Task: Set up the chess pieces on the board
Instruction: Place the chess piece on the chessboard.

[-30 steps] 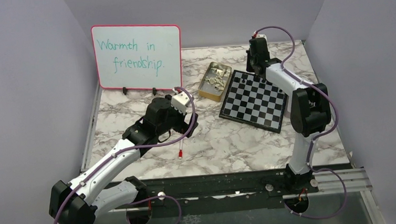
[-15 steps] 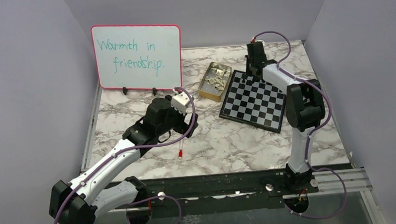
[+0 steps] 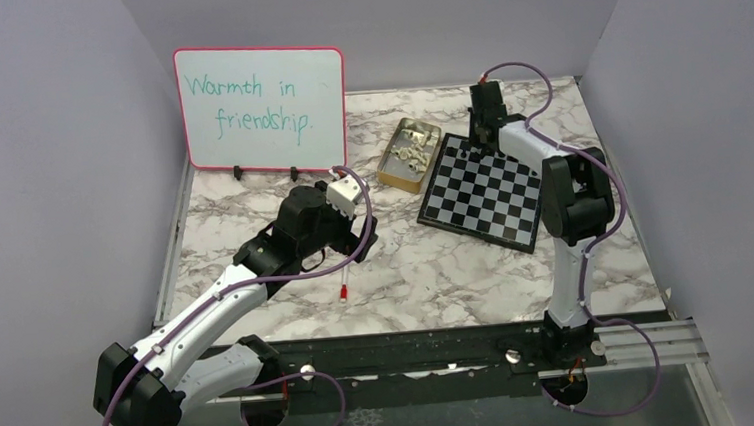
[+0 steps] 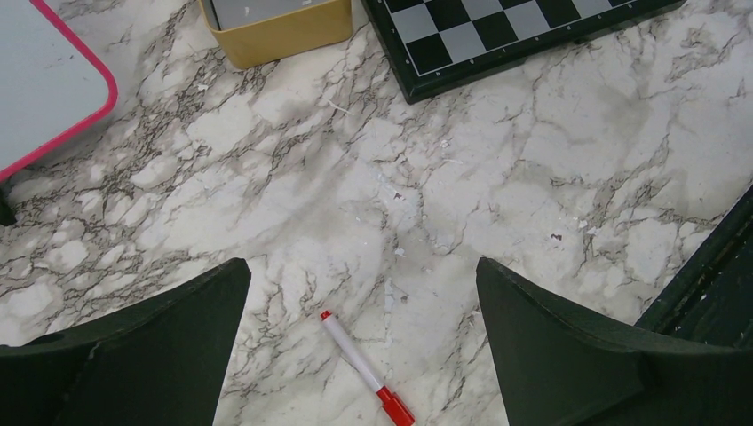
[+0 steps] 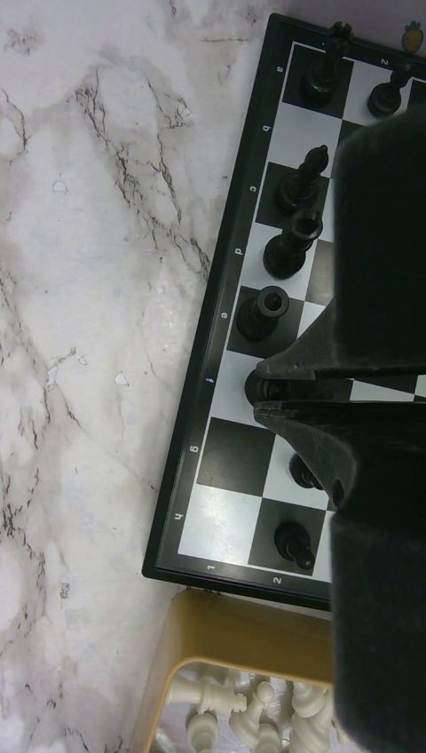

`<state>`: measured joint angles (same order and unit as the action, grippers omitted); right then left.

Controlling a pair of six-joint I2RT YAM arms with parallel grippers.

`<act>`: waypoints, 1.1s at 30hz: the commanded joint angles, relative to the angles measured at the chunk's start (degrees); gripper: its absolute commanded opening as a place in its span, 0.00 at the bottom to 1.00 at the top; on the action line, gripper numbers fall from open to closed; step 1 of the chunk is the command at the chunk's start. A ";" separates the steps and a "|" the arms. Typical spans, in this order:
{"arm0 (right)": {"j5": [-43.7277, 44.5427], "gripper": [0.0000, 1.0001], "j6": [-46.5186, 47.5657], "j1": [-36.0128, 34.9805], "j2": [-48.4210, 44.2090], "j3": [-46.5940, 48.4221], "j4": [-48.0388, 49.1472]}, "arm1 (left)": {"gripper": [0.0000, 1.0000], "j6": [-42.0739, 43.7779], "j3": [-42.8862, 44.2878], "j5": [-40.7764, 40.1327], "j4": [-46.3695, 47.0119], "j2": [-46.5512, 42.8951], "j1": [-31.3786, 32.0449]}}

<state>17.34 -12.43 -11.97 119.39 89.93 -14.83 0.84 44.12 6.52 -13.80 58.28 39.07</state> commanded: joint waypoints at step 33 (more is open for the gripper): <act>-1.50 0.30 1.05 0.52 1.02 4.18 -2.01 | 0.99 -0.58 -0.44 1.75 1.32 -0.54 0.10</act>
<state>16.60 -12.34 -11.88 121.01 90.65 -15.79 0.84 44.12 7.14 -13.80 58.28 39.07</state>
